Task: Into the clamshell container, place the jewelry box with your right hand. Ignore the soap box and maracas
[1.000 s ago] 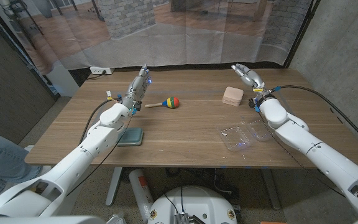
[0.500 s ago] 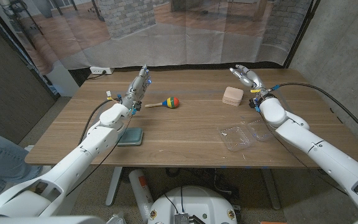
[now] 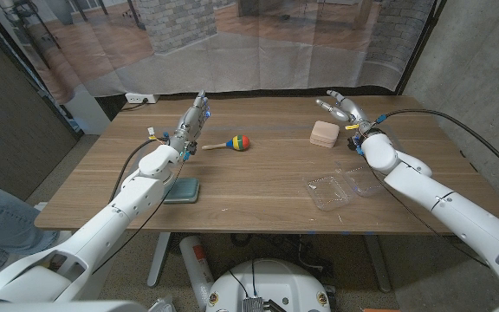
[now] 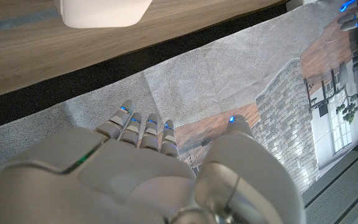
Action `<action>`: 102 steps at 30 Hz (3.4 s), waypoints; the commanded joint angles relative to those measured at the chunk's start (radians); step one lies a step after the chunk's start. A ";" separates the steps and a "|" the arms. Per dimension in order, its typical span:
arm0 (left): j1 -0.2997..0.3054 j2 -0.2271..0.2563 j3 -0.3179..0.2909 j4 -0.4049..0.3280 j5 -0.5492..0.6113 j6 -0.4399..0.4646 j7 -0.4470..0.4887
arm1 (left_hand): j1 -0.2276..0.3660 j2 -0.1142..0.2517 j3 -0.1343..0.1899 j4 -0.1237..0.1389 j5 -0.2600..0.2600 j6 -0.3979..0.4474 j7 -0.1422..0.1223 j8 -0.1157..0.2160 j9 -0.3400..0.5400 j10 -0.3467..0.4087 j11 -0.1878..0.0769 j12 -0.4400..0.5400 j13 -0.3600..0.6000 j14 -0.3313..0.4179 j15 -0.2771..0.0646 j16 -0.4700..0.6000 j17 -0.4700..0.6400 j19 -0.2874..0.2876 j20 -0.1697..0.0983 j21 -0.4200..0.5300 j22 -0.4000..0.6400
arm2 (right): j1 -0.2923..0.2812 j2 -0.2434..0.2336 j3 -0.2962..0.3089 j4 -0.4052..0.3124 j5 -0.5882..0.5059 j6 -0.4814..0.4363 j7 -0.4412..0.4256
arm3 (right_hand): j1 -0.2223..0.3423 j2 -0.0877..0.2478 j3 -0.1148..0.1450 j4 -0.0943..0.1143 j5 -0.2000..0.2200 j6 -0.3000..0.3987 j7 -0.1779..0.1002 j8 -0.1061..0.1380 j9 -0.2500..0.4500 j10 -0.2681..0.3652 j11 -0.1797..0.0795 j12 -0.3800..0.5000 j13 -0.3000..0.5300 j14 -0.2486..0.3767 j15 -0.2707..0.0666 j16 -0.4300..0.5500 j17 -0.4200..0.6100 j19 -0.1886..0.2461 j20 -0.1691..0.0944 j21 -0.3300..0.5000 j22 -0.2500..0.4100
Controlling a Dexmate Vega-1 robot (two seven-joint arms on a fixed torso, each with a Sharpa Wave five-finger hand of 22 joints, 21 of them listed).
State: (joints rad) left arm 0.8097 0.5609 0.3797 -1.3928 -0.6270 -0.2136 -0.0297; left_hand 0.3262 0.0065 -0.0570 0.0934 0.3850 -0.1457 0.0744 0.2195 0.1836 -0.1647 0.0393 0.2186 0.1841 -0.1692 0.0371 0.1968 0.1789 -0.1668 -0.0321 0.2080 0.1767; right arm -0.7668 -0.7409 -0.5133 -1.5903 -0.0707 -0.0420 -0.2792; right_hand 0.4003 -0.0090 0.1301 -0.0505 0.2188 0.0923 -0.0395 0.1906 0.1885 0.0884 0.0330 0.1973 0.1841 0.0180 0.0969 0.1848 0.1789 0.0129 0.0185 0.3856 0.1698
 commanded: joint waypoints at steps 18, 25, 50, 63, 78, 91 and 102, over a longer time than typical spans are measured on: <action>0.010 0.025 0.001 -0.037 -0.001 0.026 -0.007 | 0.022 0.009 -0.001 -0.010 0.006 0.023 -0.001 0.004 0.002 0.014 0.005 0.002 0.001 -0.020 0.008 0.000 0.002 -0.056 -0.026 0.003 0.003 | 0.037 -0.056 -0.072 -0.104 -0.162 -0.214 0.069 | 0.095 -0.053 -0.006 -0.068 0.053 -0.089 -0.009 -0.009 0.004 -0.099 0.023 -0.013 0.004 -0.041 0.060 -0.005 0.002 0.018 0.167 -0.046 0.005; 0.011 0.010 0.005 -0.029 -0.003 0.016 -0.005 | 0.025 0.012 -0.002 -0.011 0.006 0.031 0.000 0.005 0.002 0.017 0.003 0.001 0.001 -0.019 0.007 -0.001 0.002 -0.056 -0.022 0.002 0.003 | 0.039 -0.065 -0.077 -0.110 -0.169 -0.229 0.087 | 0.104 -0.064 -0.013 -0.073 0.069 -0.102 -0.008 -0.005 0.005 -0.126 0.026 -0.011 0.004 -0.080 0.055 -0.011 0.003 -0.023 0.182 -0.079 0.006; 0.021 0.019 -0.005 -0.035 -0.001 0.005 -0.001 | 0.036 0.020 -0.005 -0.014 0.005 0.035 0.005 -0.003 0.002 0.017 0.026 -0.005 0.001 -0.018 0.019 -0.005 0.003 -0.058 -0.025 -0.002 0.004 | 0.111 -0.065 -0.155 -0.132 -0.266 -0.403 0.194 | 0.097 -0.080 -0.032 -0.068 0.096 -0.159 0.009 -0.011 0.004 -0.183 0.040 -0.011 0.004 -0.138 0.059 -0.008 0.004 -0.067 0.196 -0.126 0.008; 0.014 0.015 -0.005 -0.019 -0.005 0.004 -0.006 | 0.039 0.022 -0.007 -0.014 0.004 0.036 0.006 -0.006 0.002 0.017 0.021 -0.006 0.001 -0.018 0.019 -0.006 0.003 -0.060 -0.019 -0.004 0.004 | 0.168 -0.057 -0.213 -0.113 -0.306 -0.477 0.280 | 0.093 -0.088 -0.042 -0.067 0.106 -0.182 0.015 -0.012 0.004 -0.197 0.045 -0.009 0.004 -0.139 0.067 -0.004 0.004 -0.072 0.197 -0.139 0.009; 0.007 0.012 -0.002 -0.020 0.001 0.015 0.007 | 0.042 0.025 -0.009 -0.015 0.003 0.043 0.008 -0.007 0.002 0.023 0.018 -0.006 0.001 -0.014 0.019 -0.005 0.003 -0.057 -0.013 -0.003 0.004 | 0.226 -0.062 -0.273 -0.090 -0.365 -0.508 0.367 | 0.110 -0.095 -0.052 -0.072 0.128 -0.268 0.039 -0.017 0.005 -0.257 0.055 -0.014 0.004 -0.175 0.076 -0.007 0.003 -0.076 0.197 -0.160 0.010; 0.002 0.006 -0.001 -0.009 -0.007 0.019 0.001 | 0.045 0.028 -0.011 -0.016 0.002 0.047 0.006 -0.008 0.002 0.026 0.020 -0.007 0.002 -0.010 0.020 -0.005 0.003 -0.057 -0.007 -0.004 0.004 | 0.260 -0.058 -0.310 -0.065 -0.402 -0.511 0.436 | 0.123 -0.097 -0.055 -0.077 0.138 -0.293 0.047 -0.014 0.005 -0.277 0.065 -0.013 0.004 -0.181 0.079 -0.005 0.003 -0.068 0.196 -0.163 0.010; 0.005 0.018 -0.003 -0.028 -0.002 0.032 0.010 | 0.047 0.030 -0.013 -0.016 0.001 0.049 0.008 -0.010 0.003 0.025 0.017 -0.009 0.002 -0.010 0.018 -0.006 0.003 -0.058 -0.003 -0.005 0.004 | 0.276 -0.050 -0.328 -0.040 -0.429 -0.517 0.463 | 0.132 -0.098 -0.058 -0.079 0.144 -0.306 0.052 -0.012 0.005 -0.287 0.067 -0.012 0.004 -0.182 0.080 -0.003 0.002 -0.057 0.196 -0.163 0.011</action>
State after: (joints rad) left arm 0.8142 0.5727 0.3780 -1.4087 -0.6306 -0.1919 -0.0258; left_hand 0.3613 0.0319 -0.0638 0.0785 0.3850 -0.1011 0.0806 0.2125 0.1836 -0.1438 0.0571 0.2107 0.1836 -0.1715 0.0496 0.1912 0.1789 -0.1668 -0.0321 0.2030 0.1791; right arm -0.5133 -0.7990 -0.8168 -1.6568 -0.4694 -0.5538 0.1466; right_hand 0.5217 -0.1048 0.0758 -0.1283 0.3568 -0.1700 0.0055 0.1771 0.1882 -0.1722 0.0935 0.1838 0.1836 -0.1593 0.1731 0.1783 0.1789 -0.0507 0.2107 0.2255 0.1795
